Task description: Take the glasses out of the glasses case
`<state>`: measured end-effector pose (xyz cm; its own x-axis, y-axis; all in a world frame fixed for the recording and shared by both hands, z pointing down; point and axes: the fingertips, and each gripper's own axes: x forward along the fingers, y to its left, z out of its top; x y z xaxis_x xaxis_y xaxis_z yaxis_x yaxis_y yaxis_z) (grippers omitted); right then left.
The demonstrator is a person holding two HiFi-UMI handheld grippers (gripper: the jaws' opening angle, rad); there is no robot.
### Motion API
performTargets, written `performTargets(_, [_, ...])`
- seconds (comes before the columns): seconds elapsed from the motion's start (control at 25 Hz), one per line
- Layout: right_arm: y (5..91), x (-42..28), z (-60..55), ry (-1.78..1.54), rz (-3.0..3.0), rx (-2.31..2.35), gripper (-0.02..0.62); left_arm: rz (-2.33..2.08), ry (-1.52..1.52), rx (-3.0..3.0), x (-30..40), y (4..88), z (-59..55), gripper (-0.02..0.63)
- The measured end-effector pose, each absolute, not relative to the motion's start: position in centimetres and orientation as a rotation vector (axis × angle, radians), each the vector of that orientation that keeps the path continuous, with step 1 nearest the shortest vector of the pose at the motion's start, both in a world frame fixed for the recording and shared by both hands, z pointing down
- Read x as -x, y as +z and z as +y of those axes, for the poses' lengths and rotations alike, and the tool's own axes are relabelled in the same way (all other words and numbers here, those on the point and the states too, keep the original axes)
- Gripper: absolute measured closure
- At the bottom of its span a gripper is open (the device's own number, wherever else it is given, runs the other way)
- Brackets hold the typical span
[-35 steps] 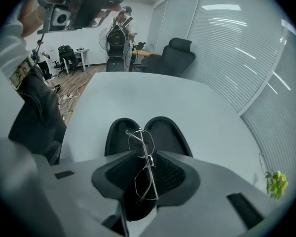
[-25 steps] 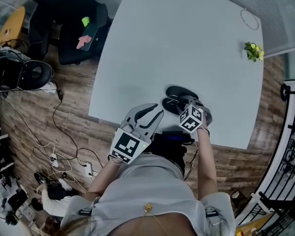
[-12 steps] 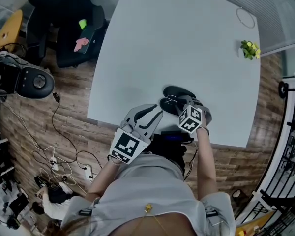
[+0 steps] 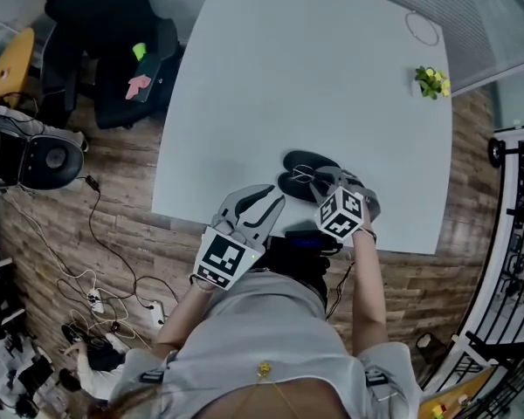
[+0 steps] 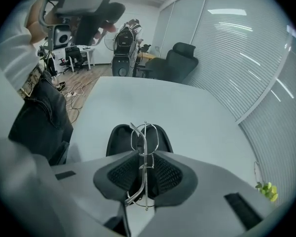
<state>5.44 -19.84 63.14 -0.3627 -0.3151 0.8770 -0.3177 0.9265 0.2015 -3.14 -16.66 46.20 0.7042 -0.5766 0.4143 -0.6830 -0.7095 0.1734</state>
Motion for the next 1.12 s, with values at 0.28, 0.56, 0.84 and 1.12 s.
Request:
performTargets(0.28, [59.7,-5.8,-19.8,-0.030,-1.971,-0.499,0.495,-0.981,0.466,-2.619,2.9,45.9,-16.3,0.502])
performTargets(0.56, [55.5,-5.9,-19.1,-0.059,-1.994,-0.545,0.494,-0.964,0.466,-2.642,2.5,45.5,-15.7,0.503])
performTargets(0.84, [52.0,-6.0,-18.1,-0.103,-2.010,-0.579,0.494,-0.928,0.458,-2.671,1.7,45.1,-15.1,0.502])
performTargets(1.12, [50.5,-5.7,-17.4,-0.140,-2.008,-0.604,0.495,-0.902,0.464,-2.695,1.4,44.9,-14.6,0.503])
